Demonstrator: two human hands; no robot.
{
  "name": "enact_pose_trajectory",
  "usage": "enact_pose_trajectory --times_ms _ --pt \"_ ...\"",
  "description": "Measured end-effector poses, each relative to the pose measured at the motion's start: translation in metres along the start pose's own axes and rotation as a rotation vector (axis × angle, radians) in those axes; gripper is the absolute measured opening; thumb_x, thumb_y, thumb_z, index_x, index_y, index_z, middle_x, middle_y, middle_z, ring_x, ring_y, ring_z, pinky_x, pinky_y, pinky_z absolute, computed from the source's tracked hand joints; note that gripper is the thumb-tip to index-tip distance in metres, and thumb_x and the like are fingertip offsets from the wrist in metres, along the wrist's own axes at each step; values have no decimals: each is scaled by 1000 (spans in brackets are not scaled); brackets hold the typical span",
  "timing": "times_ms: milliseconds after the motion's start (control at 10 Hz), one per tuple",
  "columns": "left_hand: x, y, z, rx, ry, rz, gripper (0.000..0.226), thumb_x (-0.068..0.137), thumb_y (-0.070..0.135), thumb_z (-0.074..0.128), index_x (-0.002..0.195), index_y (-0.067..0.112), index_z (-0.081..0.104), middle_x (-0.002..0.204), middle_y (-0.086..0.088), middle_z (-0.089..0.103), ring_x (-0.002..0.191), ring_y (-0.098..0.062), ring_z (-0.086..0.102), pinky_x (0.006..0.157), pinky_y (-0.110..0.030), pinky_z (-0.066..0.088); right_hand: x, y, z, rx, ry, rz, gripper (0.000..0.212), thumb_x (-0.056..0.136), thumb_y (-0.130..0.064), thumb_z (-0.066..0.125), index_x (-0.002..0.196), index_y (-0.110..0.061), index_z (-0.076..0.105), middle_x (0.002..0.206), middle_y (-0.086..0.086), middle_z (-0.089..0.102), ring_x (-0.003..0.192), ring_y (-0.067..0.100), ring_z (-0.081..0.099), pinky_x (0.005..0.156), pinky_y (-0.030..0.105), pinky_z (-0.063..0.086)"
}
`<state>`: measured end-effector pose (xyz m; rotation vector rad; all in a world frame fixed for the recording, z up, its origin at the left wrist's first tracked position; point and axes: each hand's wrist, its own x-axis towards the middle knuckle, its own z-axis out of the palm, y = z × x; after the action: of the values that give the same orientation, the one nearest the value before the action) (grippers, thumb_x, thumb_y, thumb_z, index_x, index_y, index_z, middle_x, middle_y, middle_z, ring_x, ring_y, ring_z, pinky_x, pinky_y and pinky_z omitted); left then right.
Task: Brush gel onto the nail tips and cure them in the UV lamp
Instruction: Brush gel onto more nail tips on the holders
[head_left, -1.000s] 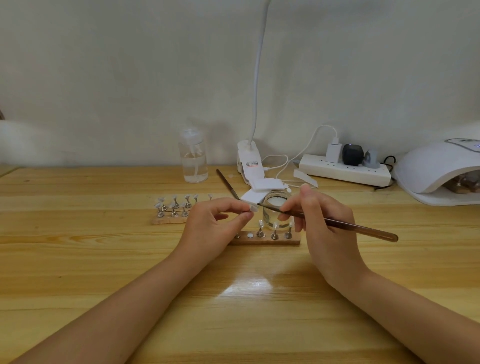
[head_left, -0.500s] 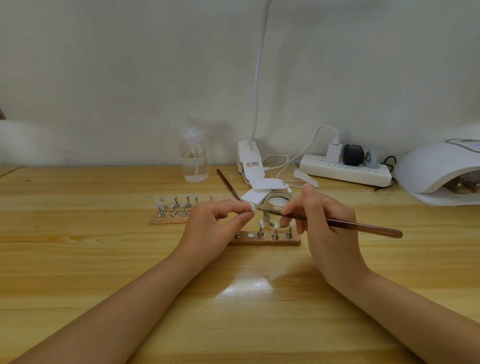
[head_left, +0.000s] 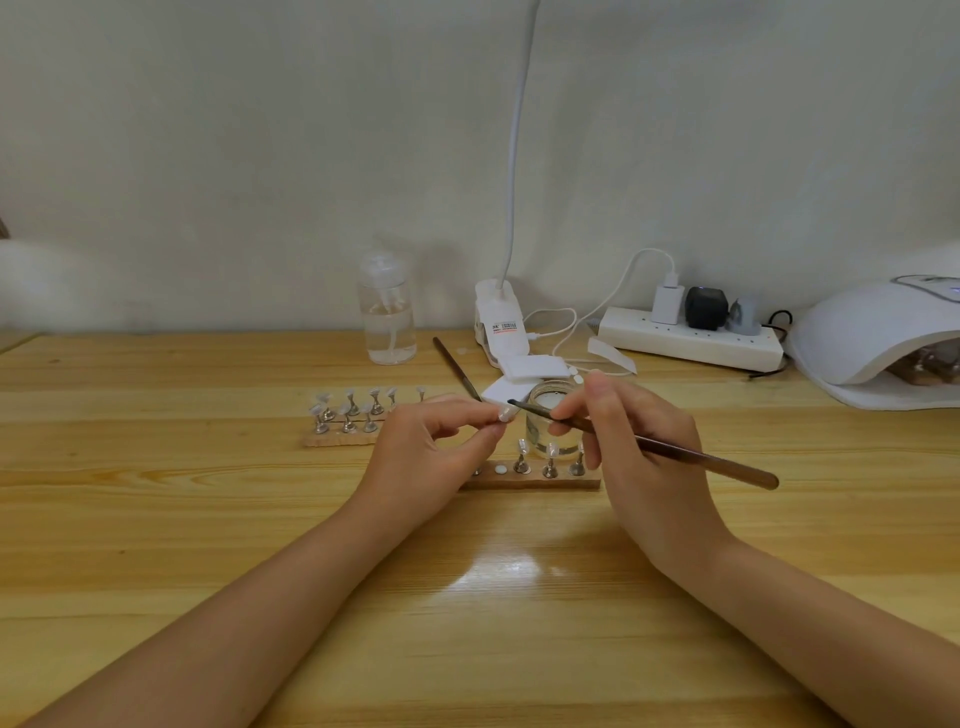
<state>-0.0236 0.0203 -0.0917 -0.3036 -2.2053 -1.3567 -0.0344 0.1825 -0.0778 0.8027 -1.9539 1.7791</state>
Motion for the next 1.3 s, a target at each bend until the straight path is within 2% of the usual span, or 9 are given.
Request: enact_pose_trajectory --times_ms 200,400,500,600,700,900,1100,1200,1300 --pt "0 3 -1 9 -7 -7 30 77 5 70 78 35 68 79 20 67 80 7 59 71 -8 41 -1 0 0 43 -23 36 37 90 -35 45 64 -18 64 57 -8 63 52 -2 55 54 8 40" --pt "-1 4 -2 -13 -4 -38 28 75 6 71 76 34 68 74 27 67 82 9 61 74 -5 42 -2 -1 -2 113 18 79 40 84 -40 43 57 -18 64 51 3 62 43 1 51 49 11 39" --pt "-2 4 -2 -62 -35 -68 28 74 5 72 71 33 69 75 22 69 79 5 64 75 -10 47 0 0 -4 112 61 91 41 83 -39 41 58 -16 64 52 2 62 42 3 50 47 13 39" --pt "-2 5 -2 -112 -86 -114 26 73 4 73 67 29 69 75 11 71 74 -1 65 72 -15 52 3 2 -8 108 108 114 44 83 -42 40 59 -13 65 52 2 62 41 4 46 46 14 39" --pt "-2 5 -3 -100 -132 -152 25 73 3 72 64 26 67 73 5 71 70 2 63 68 -10 47 5 4 -11 95 132 136 44 82 -43 40 59 -16 64 52 2 62 42 5 45 47 15 39" --pt "-2 9 -2 -47 -172 -192 18 74 1 71 66 16 67 63 12 65 59 11 57 56 -2 39 6 5 -13 100 119 143 43 82 -44 39 60 -16 64 52 2 63 42 6 44 46 15 39" --pt "-2 6 -2 18 -206 -197 21 73 6 73 78 25 66 74 5 67 69 9 58 66 -2 41 7 6 -13 95 109 147 43 82 -44 39 59 -16 64 53 3 62 42 6 44 45 15 38" --pt "-2 5 -2 19 -204 -190 30 73 8 74 92 29 62 71 10 67 75 7 60 74 -2 39 7 6 -14 91 114 150 43 82 -43 39 60 -16 64 52 1 62 42 4 44 46 14 38" --pt "-2 5 -2 50 -191 -142 41 73 7 73 99 34 56 71 10 68 77 4 60 73 1 36 7 6 -14 91 109 150 43 81 -43 39 60 -15 64 52 2 62 42 3 45 46 14 39"
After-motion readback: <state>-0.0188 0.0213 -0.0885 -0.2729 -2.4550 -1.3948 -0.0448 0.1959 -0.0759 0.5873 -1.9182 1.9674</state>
